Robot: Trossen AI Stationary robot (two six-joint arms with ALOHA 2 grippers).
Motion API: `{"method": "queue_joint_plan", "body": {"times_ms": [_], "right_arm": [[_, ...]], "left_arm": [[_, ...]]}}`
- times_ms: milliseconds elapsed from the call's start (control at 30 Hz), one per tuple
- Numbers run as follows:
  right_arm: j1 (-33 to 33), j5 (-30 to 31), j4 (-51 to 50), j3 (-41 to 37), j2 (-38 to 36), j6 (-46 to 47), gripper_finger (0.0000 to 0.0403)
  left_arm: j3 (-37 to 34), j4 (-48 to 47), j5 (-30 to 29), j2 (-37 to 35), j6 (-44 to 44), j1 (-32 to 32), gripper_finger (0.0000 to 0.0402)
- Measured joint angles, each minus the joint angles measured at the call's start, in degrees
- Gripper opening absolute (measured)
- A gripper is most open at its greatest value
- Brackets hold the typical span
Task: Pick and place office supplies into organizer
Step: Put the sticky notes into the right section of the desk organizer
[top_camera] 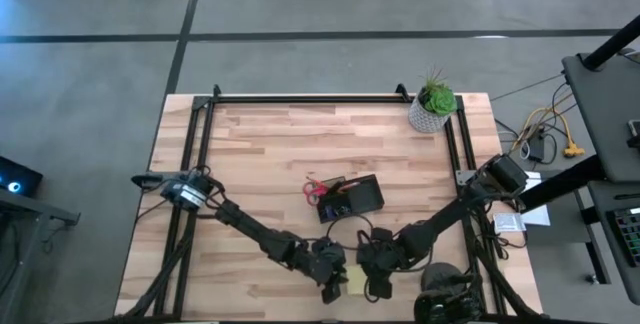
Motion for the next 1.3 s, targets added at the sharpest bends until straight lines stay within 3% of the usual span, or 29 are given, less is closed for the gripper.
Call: {"method": "queue_joint_plan", "body": {"times_ms": [700, 1300], "right_arm": [[0.08, -1.01, 5.07, 2.5, 5.99, -1.12, 0.0186], [0.02, 1.69, 3.93, 2.21, 6.04, -2.98, 0.0129]], "left_arm": [[-0.08, -0.01, -0.15, 0.0, 0.02, 0.2, 0.0123], [0.75, -2.59, -0.13, -7.12, 1.52, -2.53, 0.0123]]}}
